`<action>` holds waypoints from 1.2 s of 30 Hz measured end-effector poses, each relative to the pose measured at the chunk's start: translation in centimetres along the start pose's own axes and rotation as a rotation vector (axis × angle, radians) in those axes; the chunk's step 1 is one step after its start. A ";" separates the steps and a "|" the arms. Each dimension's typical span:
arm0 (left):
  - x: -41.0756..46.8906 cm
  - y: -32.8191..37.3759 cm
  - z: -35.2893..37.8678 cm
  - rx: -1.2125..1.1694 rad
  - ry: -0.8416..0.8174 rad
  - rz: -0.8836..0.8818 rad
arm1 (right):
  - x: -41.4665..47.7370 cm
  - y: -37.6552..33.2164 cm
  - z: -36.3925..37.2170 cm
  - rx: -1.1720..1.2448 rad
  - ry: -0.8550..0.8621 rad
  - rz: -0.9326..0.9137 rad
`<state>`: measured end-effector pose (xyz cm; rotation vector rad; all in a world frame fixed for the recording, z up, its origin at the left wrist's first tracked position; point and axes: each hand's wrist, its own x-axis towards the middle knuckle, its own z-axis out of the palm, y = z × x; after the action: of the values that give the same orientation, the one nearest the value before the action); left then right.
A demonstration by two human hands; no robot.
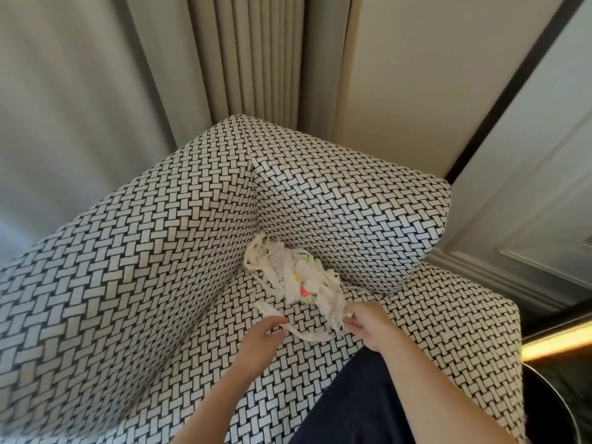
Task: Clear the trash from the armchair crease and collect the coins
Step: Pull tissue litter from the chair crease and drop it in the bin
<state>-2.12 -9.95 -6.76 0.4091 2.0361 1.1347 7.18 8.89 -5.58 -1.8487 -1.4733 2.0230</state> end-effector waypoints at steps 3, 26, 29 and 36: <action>0.5 1.1 0.5 -0.033 -0.020 0.027 | -0.7 0.0 -0.3 0.042 -0.147 -0.047; 1.3 4.2 3.5 -0.243 -0.148 -0.065 | -2.8 0.9 -0.3 -0.044 -0.213 -0.471; 1.9 5.6 4.4 -0.422 -0.214 -0.103 | -3.0 1.0 -0.5 -0.021 -0.187 -0.534; 2.5 6.9 5.2 -0.563 -0.106 -0.119 | -3.3 1.2 -0.8 -0.003 -0.173 -0.560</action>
<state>-0.47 -1.63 -3.87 0.0617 1.5392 1.5055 9.41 6.76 -3.76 -1.0981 -1.7765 1.9175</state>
